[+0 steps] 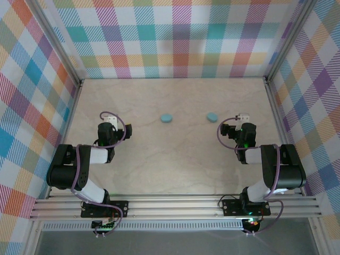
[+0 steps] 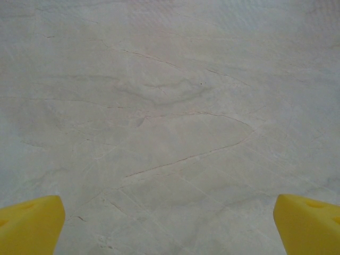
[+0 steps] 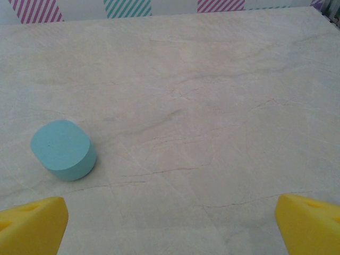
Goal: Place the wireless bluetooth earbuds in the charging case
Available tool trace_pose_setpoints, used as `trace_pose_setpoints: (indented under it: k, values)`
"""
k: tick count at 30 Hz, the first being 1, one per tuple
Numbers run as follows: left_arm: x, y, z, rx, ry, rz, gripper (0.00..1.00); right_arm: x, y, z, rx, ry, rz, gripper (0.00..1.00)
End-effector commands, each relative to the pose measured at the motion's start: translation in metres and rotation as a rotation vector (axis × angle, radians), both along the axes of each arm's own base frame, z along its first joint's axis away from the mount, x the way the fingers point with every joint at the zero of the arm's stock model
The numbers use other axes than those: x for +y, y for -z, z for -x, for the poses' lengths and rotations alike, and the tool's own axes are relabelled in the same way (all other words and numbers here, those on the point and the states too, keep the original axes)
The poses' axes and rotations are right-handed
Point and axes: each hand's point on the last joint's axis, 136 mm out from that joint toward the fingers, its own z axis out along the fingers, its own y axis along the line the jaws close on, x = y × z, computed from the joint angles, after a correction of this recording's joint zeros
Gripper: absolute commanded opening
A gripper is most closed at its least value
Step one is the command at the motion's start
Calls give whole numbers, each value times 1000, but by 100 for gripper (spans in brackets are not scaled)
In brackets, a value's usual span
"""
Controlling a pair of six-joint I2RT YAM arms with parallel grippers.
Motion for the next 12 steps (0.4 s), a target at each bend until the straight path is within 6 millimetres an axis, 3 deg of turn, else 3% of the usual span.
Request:
trace_pose_setpoints:
  k: [1, 12]
  values:
    - [-2, -4, -1, -24, 11, 15, 100, -2, -13, -8, -38, 10, -10, 100]
    - [-2, -4, -2, -25, 12, 15, 100, 3, -12, -9, -30, -19, -16, 100]
